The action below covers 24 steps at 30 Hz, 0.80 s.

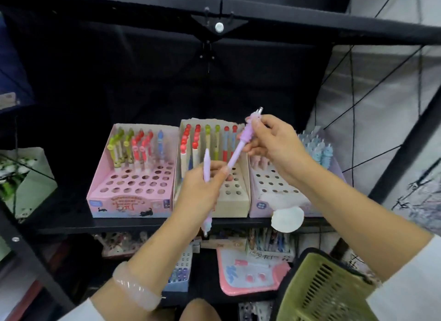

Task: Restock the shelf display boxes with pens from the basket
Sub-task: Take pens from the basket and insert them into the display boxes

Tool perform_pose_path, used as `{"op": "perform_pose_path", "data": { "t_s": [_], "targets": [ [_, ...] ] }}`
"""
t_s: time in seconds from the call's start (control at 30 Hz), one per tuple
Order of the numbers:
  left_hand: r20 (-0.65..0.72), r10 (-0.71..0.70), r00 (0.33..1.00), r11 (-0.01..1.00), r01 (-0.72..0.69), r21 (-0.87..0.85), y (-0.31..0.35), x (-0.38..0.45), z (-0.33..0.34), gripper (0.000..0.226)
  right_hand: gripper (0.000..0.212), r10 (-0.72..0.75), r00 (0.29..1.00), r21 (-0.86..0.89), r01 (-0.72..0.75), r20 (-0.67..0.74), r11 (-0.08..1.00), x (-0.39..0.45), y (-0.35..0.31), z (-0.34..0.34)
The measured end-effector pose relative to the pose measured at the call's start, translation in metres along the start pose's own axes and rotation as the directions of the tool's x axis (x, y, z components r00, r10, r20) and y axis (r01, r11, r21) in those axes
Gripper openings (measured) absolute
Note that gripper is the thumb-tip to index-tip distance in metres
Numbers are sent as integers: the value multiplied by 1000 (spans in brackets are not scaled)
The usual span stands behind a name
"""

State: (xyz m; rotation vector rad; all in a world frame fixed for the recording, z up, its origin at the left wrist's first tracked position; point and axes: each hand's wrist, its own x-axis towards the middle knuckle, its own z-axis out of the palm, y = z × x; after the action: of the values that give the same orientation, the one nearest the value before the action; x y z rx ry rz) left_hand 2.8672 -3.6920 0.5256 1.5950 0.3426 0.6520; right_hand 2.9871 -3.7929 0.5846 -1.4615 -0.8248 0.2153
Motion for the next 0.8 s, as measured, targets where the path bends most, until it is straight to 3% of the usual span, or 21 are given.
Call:
{"op": "perform_pose_path", "data": {
  "t_s": [0.13,0.27,0.4,0.5,0.67,0.8],
  "targets": [
    [42,-156,987,968,161,-192,0,11,28,10,9,-142,960,-247,81,-241,966,16,-1,-57],
    [45,-262,964,883,258,-393,2,27,43,14,16,-208,937,-603,-4,-281,798,31,16,-93],
    [-19,-176,984,943,163,-289,-6,32,49,30,21,-142,963,-767,-89,-229,635,37,39,-98],
    [-37,-75,996,991,71,-111,-12,29,44,35,25,-122,969,-838,-118,-214,532,41,48,-97],
    [-22,38,999,999,-37,33,-10,25,32,35,29,-127,967,-876,-140,-221,461,48,46,-95],
    [-96,40,995,999,-43,-30,-12,25,29,31,26,-23,973,-865,-194,-231,463,46,56,-96]
  ]
}}
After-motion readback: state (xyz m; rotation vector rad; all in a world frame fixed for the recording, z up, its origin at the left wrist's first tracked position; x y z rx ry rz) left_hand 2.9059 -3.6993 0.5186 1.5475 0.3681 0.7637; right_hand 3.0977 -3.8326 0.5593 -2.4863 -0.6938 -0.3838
